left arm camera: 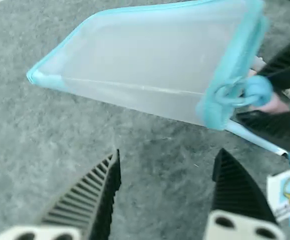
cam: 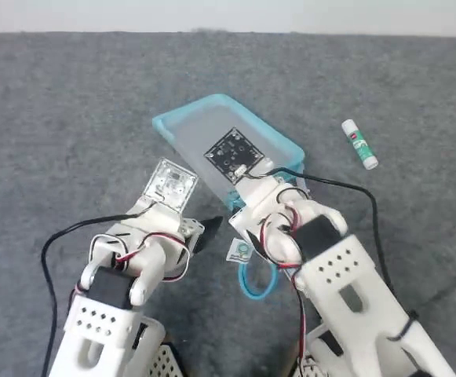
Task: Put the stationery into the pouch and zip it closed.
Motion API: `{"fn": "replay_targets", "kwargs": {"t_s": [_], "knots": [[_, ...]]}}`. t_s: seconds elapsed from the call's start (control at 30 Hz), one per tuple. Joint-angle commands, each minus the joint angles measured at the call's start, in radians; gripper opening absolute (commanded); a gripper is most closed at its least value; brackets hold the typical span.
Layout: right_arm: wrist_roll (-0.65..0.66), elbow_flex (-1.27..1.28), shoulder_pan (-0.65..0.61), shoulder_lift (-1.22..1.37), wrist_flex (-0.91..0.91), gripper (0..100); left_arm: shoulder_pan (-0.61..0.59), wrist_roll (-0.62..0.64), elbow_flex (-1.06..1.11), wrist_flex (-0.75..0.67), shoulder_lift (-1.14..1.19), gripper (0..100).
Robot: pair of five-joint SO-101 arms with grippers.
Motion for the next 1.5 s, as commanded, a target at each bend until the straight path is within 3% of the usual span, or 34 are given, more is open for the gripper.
{"fn": "replay_targets", "kwargs": {"t_s": [0.0,0.3,0.43,0.63,0.8,1.47], "knots": [[-0.074,-0.071,-0.004,-0.079,0.002,0.6,0.008,0.109,-0.019,-0.057,-0.014,29],[-0.091,-0.046,-0.015,-0.074,-0.038,0.6,0.014,0.155,-0.015,-0.124,-0.012,34],[-0.087,-0.046,-0.077,-0.076,-0.016,0.6,0.014,0.155,-0.002,-0.164,-0.009,33],[-0.058,-0.049,-0.114,-0.11,0.016,0.6,0.0,0.155,0.015,-0.265,0.123,33],[-0.02,-0.032,-0.104,-0.122,0.028,0.6,-0.107,0.155,0.013,-0.347,0.206,33],[0.066,0.071,0.174,0.015,-0.101,0.6,-0.282,0.155,-0.008,-0.356,0.21,33]]}}
